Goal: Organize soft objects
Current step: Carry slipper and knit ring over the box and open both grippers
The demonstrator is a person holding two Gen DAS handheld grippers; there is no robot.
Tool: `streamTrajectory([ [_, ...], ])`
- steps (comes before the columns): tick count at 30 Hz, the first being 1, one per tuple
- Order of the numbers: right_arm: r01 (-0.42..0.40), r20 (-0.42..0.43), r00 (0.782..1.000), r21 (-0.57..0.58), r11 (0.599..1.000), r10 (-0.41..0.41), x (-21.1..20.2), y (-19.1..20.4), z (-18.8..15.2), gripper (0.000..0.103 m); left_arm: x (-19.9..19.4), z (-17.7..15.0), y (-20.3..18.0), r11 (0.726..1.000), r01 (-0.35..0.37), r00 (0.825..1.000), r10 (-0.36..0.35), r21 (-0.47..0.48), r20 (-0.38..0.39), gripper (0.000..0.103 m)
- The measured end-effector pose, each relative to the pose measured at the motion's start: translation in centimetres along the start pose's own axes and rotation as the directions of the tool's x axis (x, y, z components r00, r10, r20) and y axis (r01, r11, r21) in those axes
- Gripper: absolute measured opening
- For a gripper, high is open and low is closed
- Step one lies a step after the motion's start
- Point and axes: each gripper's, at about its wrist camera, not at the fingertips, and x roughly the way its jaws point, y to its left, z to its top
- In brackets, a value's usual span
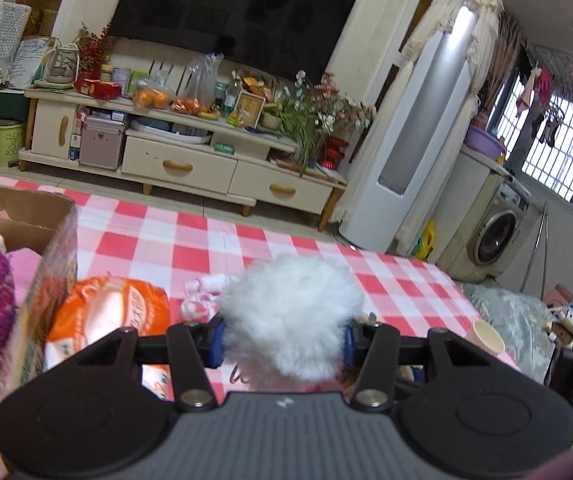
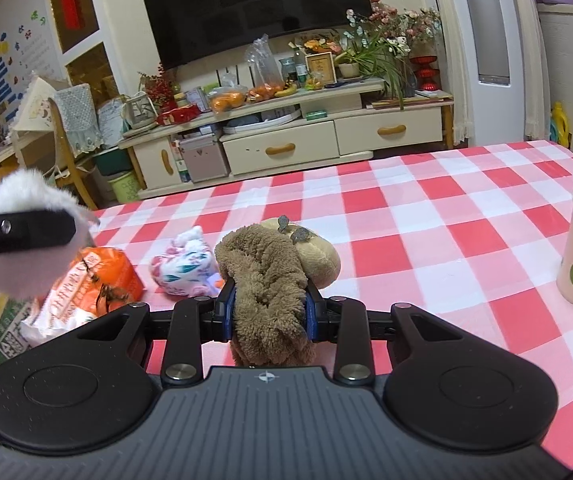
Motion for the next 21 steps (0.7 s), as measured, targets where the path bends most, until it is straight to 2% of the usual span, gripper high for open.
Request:
streamTrajectory([
  [12, -0.125, 0.019, 0.992, -0.034, 0.992, 0.125, -0.9, 5.4, 0.9, 0.039, -2.5, 2.2, 3.1, 0.998, -0.033, 0.993, 0.038, -0.046, 0.113, 0.05],
  [17, -0.206, 0.032, 0.978, -0.061, 0.977, 0.208, -1.7, 8.6, 1.5, 0.039, -3.8, 3.2, 4.8, 0.994, -0.082, 0.981, 0.092, -0.066, 0.17, 0.05],
  [21, -0.288, 0.028, 0.956, -0.084, 0.954, 0.291, -2.3, 11.5, 2.0, 0.039, -4.8, 4.1, 6.7, 0.986, -0.126, 0.966, 0.146, -0.106, 0.215, 0.05],
])
